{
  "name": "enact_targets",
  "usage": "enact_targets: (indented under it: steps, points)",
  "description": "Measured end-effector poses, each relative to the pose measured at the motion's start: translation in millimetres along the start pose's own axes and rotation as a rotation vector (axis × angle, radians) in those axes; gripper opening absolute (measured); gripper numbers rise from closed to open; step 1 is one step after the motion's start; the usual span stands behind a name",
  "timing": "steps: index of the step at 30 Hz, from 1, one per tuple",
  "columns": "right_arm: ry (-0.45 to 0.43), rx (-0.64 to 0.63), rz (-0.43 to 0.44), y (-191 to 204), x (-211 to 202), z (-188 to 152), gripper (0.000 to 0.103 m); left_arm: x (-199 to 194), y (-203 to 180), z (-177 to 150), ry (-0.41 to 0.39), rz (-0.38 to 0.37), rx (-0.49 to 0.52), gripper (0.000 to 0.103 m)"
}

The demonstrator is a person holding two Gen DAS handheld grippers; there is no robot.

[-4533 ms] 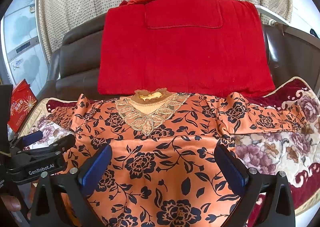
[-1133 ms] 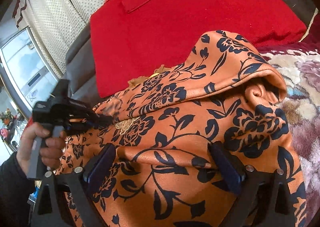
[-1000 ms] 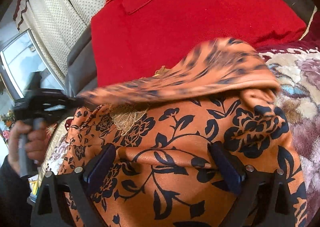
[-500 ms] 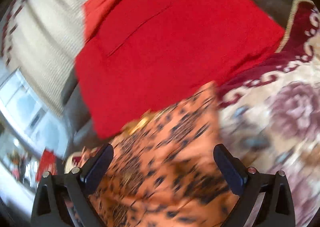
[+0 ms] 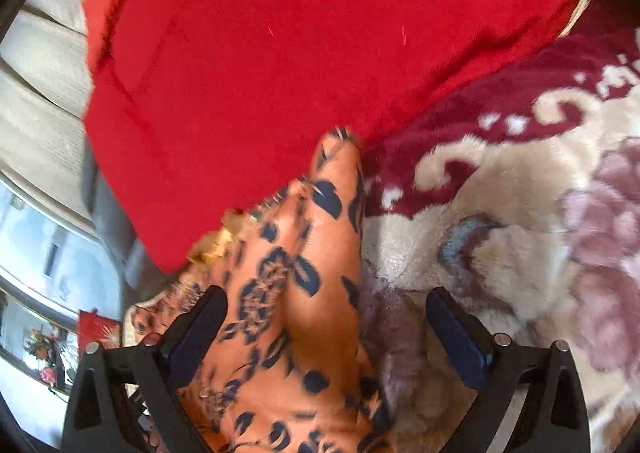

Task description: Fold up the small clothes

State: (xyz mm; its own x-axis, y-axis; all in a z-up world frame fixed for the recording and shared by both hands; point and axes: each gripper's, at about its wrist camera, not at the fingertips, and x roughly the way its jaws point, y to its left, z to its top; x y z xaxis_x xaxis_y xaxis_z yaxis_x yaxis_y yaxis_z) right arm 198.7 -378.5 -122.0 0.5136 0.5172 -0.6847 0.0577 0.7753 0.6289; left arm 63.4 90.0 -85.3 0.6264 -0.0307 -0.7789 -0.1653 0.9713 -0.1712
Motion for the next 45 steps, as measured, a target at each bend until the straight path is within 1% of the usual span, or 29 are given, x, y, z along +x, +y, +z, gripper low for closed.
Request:
enact_targets:
  steps: [1,3,5,6,7,8,9,10,11,12,13,16,18,19,20,21,24,26,27,29,30,31,32,34,36,38,41,43,45]
  points:
    - [0.041,-0.029,-0.039,5.0,9.2,1.0,0.010,-0.1,-0.4,-0.5,-0.004,-0.005,-0.001,0.009]
    - [0.012,-0.146,-0.152,29.5,6.8,-2.3,0.011,-3.1,-1.4,-2.5,-0.005,-0.021,-0.014,0.009]
    - [-0.140,-0.281,-0.236,58.9,-18.7,-7.7,0.010,-5.8,8.0,-6.5,-0.010,-0.033,-0.019,0.009]
    - [-0.125,-0.266,-0.272,52.4,-12.5,-5.8,0.011,8.0,11.8,-1.8,-0.012,-0.030,-0.015,0.009]
    - [-0.064,-0.228,-0.289,42.1,-0.6,-2.9,0.017,6.5,11.0,-2.7,-0.015,-0.026,-0.010,0.009]
    - [0.064,-0.152,-0.292,21.0,20.8,-0.8,0.024,4.9,10.5,-3.2,-0.017,-0.025,-0.007,0.009]
    - [0.012,-0.129,-0.240,15.7,13.0,0.0,0.024,8.5,10.8,-1.7,-0.016,-0.028,-0.011,0.009]
    - [-0.018,-0.131,-0.235,17.0,6.1,1.1,0.033,6.8,12.3,-2.0,-0.015,-0.034,-0.017,0.009]
    - [-0.056,-0.122,-0.260,19.2,-3.5,2.8,0.058,8.6,12.0,-2.1,-0.015,-0.035,-0.018,0.010]
    - [-0.082,-0.107,-0.263,19.9,-9.7,4.5,0.074,7.8,11.0,-2.9,-0.018,-0.030,-0.012,0.010]
    - [-0.117,-0.091,-0.214,20.9,-17.6,8.7,0.081,7.4,9.9,-3.2,-0.020,-0.026,-0.007,0.010]
    - [-0.105,-0.074,-0.144,22.5,-13.9,24.4,0.081,8.9,10.8,-3.4,-0.021,-0.036,-0.014,0.010]
    - [-0.065,-0.044,-0.128,15.6,4.5,36.9,0.072,7.3,12.0,-4.2,-0.022,-0.039,-0.015,0.010]
    - [-0.028,-0.061,-0.159,15.8,17.4,35.7,0.032,7.4,12.0,-4.4,-0.023,-0.040,-0.015,0.010]
    - [0.031,-0.097,-0.263,15.0,35.2,35.8,0.021,7.4,12.0,-4.5,-0.024,-0.041,-0.014,0.010]
    - [0.016,-0.108,-0.282,14.7,37.3,36.3,0.020,7.5,12.3,-4.6,-0.024,-0.040,-0.015,0.010]
    - [-0.126,-0.109,-0.339,39.1,9.3,35.6,0.027,7.0,12.8,-4.8,-0.026,-0.040,-0.015,0.010]
    - [-0.194,-0.106,-0.231,51.8,-19.8,23.9,0.027,6.3,11.5,-5.1,-0.030,-0.033,-0.009,0.010]
    - [-0.192,-0.115,-0.207,59.0,-25.8,18.5,0.033,6.5,11.4,-5.0,-0.030,-0.034,-0.009,0.010]
    - [-0.127,-0.149,-0.218,57.9,-31.9,-5.0,0.096,7.1,11.3,-4.8,-0.030,-0.037,-0.013,0.010]
    - [-0.104,-0.165,-0.267,52.2,-28.8,-15.1,0.093,7.1,11.4,-4.8,-0.030,-0.038,-0.013,0.010]
    - [-0.057,-0.185,-0.323,43.1,-19.0,-22.5,0.072,7.0,11.4,-4.9,-0.030,-0.039,-0.013,0.010]
    - [0.009,-0.169,-0.333,27.2,-11.5,-29.7,0.043,6.8,11.4,-5.1,-0.030,-0.039,-0.012,0.010]
    - [-0.047,-0.137,-0.342,23.0,-29.9,-31.6,0.038,7.0,11.6,-5.1,-0.031,-0.039,-0.011,0.010]
    - [-0.114,-0.171,-0.417,41.7,-50.9,-34.4,0.042,7.2,11.4,-4.9,-0.031,-0.037,-0.010,0.010]
    - [-0.201,-0.221,-0.442,69.7,-69.5,-40.7,0.075,7.1,11.1,-5.0,-0.033,-0.037,-0.009,0.010]
    - [-0.264,-0.299,-0.406,101.7,-80.3,-49.2,0.079,6.9,11.4,-4.8,-0.033,-0.042,-0.012,0.010]
    - [-0.282,-0.355,-0.345,123.9,-67.1,-53.5,0.079,7.0,11.4,-4.6,-0.034,-0.044,-0.013,0.010]
    - [-0.249,-0.386,-0.275,126.0,-55.1,-56.1,0.079,6.8,12.1,-4.6,-0.035,-0.048,-0.016,0.010]
